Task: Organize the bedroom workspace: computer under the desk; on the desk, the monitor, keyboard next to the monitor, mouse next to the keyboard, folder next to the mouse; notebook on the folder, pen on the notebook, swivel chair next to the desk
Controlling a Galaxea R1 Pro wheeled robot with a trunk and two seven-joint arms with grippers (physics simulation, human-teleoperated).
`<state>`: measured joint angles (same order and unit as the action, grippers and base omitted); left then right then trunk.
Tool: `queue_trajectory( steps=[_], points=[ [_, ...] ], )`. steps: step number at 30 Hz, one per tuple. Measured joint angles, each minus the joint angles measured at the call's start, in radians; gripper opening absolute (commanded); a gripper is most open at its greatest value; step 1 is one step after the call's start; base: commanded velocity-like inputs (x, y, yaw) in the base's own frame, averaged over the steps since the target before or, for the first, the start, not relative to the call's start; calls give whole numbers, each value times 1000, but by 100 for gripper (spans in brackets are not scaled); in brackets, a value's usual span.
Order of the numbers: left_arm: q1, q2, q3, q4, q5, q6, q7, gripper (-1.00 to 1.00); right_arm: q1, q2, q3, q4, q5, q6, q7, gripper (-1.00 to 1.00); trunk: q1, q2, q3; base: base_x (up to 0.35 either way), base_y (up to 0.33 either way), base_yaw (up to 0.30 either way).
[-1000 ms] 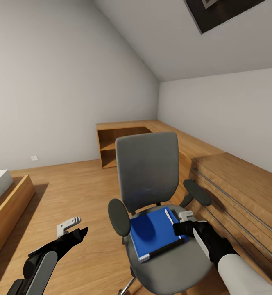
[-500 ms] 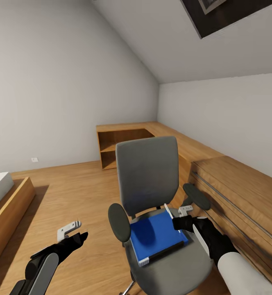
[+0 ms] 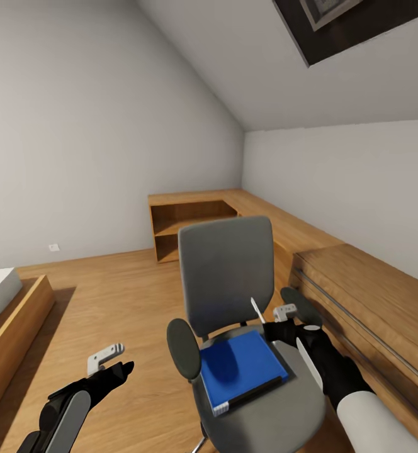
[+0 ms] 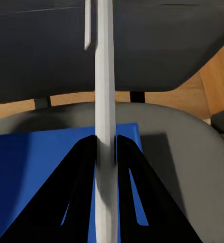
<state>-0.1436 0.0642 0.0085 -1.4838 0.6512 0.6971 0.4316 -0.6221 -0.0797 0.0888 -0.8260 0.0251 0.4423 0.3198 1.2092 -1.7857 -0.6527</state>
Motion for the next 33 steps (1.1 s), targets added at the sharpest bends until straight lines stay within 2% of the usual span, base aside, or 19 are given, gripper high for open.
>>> queue_trajectory(
  steps=[4, 11, 16, 18, 23, 24, 25, 27, 28, 29, 31, 32, 33],
  points=[
    [0, 0, 1, 0, 0, 0, 0, 100, 16, -1, 0, -44, 0, 0, -1, -100, -15, 28, 13, -109, 0, 0],
    [0, -1, 29, 0, 1, 0, -1, 100, 102, -1, -6, -211, 0, 21, -3, -100, -42, 77, 34, -317, 0, 0],
    [0, -1, 32, 16, 2, -1, -2, 100, 164, 2, -56, -350, 0, 65, -4, -100, -61, 112, 50, -283, 0, 0],
    [0, -2, 32, 42, 0, -1, -2, 100, 194, 4, -81, -420, 0, 104, -6, -100, -69, 126, 56, -88, 0, 0],
    [0, -2, 30, 94, -1, -7, -3, 100, 228, 7, -97, -537, -1, 198, -58, -100, -88, 161, 72, -28, 0, 0],
    [0, -2, 28, 185, -16, -53, -6, 100, 249, 13, -98, -596, -1, 234, -111, -100, -92, 168, 75, -6, 0, 0],
    [0, -2, 27, 223, -26, -77, -7, 100, 256, 16, -99, -615, -2, 244, -128, -100, -96, 175, 78, -4, 0, 0],
    [0, -3, 22, 321, -78, -168, -10, 100, 280, 29, -100, -671, -3, 280, -170, -100, -104, 189, 85, -2, 0, 0],
    [0, -3, 20, 384, -121, -239, -11, 100, 295, 37, -104, -698, -4, 306, -190, -100, -107, 196, 88, -1, 0, 0],
    [0, -4, 18, 447, -165, -315, -13, 100, 306, 42, -117, -715, -4, 334, -203, -100, -111, 203, 91, 0, 0, 0],
    [0, -6, 17, 510, -204, -388, -13, 100, 313, 47, -141, -726, -6, 359, -211, -100, -119, 217, 97, 0, 0, 0],
    [0, -8, 16, 567, -234, -450, -13, 100, 317, 51, -169, -733, -7, 379, -216, -100, -123, 224, 100, 0, 0, 0],
    [0, -9, 15, 597, -246, -478, -13, 100, 319, 53, -182, -735, -10, 386, -218, -100, -127, 231, 103, 0, 0, 0]
  ],
)
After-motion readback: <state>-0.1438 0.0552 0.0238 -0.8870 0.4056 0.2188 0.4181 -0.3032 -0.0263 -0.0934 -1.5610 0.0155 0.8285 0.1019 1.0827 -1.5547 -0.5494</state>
